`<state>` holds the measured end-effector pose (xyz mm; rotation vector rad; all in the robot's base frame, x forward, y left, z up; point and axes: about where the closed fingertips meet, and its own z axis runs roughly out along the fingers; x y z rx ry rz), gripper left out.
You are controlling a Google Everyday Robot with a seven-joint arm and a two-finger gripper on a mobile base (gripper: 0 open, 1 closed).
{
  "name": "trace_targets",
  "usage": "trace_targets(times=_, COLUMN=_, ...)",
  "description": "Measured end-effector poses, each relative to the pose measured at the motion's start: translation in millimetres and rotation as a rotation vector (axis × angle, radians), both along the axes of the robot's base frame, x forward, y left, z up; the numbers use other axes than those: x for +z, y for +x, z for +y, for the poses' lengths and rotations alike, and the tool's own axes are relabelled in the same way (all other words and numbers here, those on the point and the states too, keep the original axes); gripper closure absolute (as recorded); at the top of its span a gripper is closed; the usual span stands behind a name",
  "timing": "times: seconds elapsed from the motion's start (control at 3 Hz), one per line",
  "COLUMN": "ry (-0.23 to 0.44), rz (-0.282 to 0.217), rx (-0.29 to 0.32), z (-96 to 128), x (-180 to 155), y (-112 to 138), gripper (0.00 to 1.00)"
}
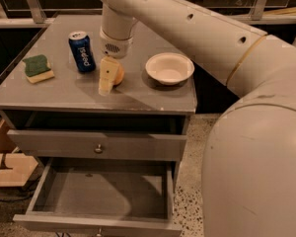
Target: Place orange into middle drawer
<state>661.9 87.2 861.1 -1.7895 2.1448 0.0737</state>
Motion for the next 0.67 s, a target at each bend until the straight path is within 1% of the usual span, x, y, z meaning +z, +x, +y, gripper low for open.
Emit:
trace_targets(times=0.33, ry=-0.002, rz=0.023, rx=0.035, z=21.0, x=-11.7, y=-7.4, gripper=0.00)
trace_targets(times=0.67, ry=-0.002, rz=0.038, rx=0.023, z=13.9, x=-17.5, y=0.6, gripper=0.00)
